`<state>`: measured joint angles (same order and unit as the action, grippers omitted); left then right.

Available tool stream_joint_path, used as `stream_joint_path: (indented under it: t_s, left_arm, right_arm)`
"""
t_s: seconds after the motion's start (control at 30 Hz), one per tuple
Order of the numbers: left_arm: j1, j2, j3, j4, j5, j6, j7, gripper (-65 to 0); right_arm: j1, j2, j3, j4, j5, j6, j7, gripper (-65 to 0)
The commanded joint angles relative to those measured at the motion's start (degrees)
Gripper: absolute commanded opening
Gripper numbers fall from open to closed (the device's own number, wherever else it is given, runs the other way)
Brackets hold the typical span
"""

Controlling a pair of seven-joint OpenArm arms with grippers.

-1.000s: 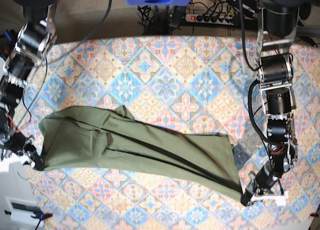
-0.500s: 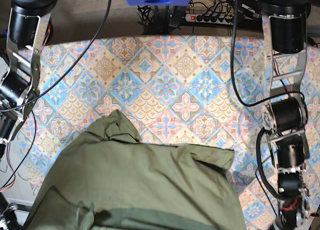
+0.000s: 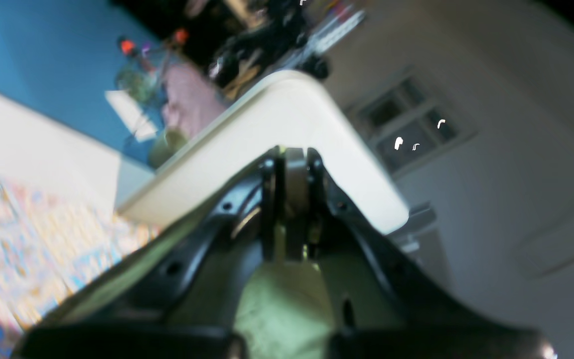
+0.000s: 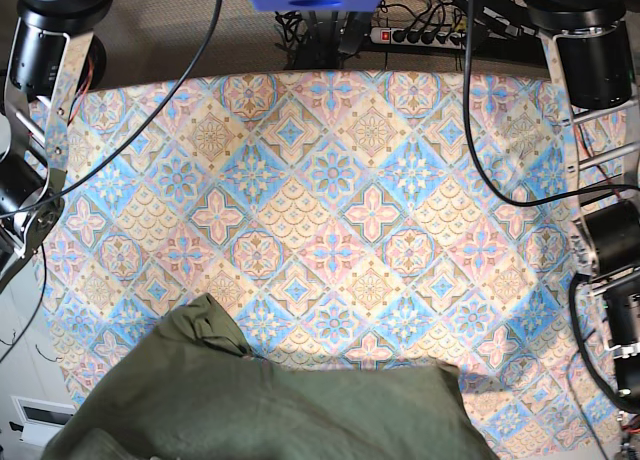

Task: Layout the t-shirt on the table in an organized manner, then fold the t-shirt properly
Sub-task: 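Raise the shirt high with both grippers and swing it toward the right arm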

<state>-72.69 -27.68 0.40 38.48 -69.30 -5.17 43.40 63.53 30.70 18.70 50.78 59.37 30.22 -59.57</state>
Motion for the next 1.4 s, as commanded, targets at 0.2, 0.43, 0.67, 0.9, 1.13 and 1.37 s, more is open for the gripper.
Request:
stream_joint_path:
  t_s: [0.2,0.43,0.67,0.9,1.13,1.37]
  left_arm:
    - [-2.31,-2.16,-0.1,0.95,-1.08,-0.5,-1.59,-65.0]
    - [-2.31,-3.22,-0.1,0.86,-1.25,-0.85,-1.59,-65.0]
    - [-2.31,-5.86,-0.1,3.59,-5.3,-0.85,3.06,-65.0]
    - [1.08,-12.45,-0.1,11.15,-12.42,-0.85,9.31,-65.0]
    - [8.03,-19.83,-0.1,23.02,-15.7,-8.5,13.97,-65.0]
    - [12.42,-25.2,-0.54,33.65,-15.7,-12.81,17.75,-65.0]
  right_arm:
    - [10.36,0.12,-2.22,-8.37,1.68,0.77,2.38,-64.3]
    - [11.27,0.03,-8.81,-9.69,1.5,0.86,5.11,-64.3]
    - [11.27,0.82,-8.72,-6.52,1.77,0.95,0.19,-64.6]
    - [7.46,7.41,-6.61,2.45,9.59,0.95,-6.93,-64.6]
    - [-1.77,14.44,-0.63,8.07,19.7,0.95,-11.68,-64.3]
    - [-9.77,20.16,5.17,14.93,25.63,1.04,-15.37,-64.3]
